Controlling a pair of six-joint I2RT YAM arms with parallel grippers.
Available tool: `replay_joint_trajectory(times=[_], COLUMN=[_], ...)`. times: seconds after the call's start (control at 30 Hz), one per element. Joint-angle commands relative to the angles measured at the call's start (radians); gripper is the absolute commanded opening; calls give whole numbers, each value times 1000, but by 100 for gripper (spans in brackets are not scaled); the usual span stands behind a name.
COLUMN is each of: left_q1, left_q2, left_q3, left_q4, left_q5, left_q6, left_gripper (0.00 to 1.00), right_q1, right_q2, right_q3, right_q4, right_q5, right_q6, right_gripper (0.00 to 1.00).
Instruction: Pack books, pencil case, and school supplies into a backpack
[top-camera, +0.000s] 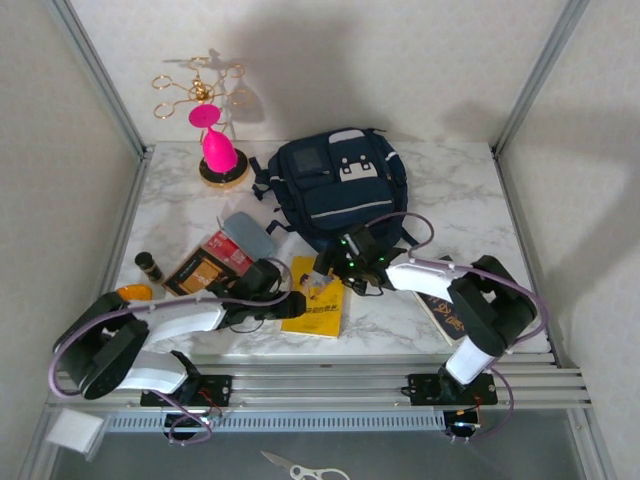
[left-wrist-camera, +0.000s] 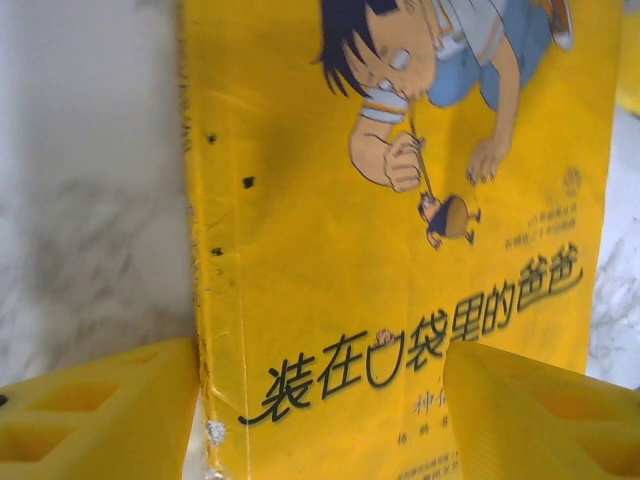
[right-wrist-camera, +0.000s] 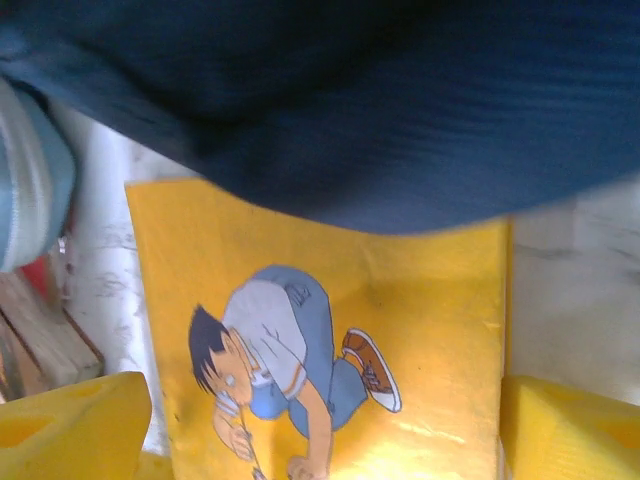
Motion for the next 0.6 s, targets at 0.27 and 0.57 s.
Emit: replay_joint_trajectory(times=[0.27,0.57], left_q1=[-10,-9], left_q2=[-141,-75], left_q3=[-90,-71], left_q4=[16,73], left_q5=[-123,-130], left_q6=[-182,-193], left_gripper=[65,63], right_q1=[0,56], right_q2=[-23,-63], right_q3=[42,-113], right_q4=[-69,39], right_q5=[-72,-145], right_q6=[-143,-117], right_gripper=[90,83])
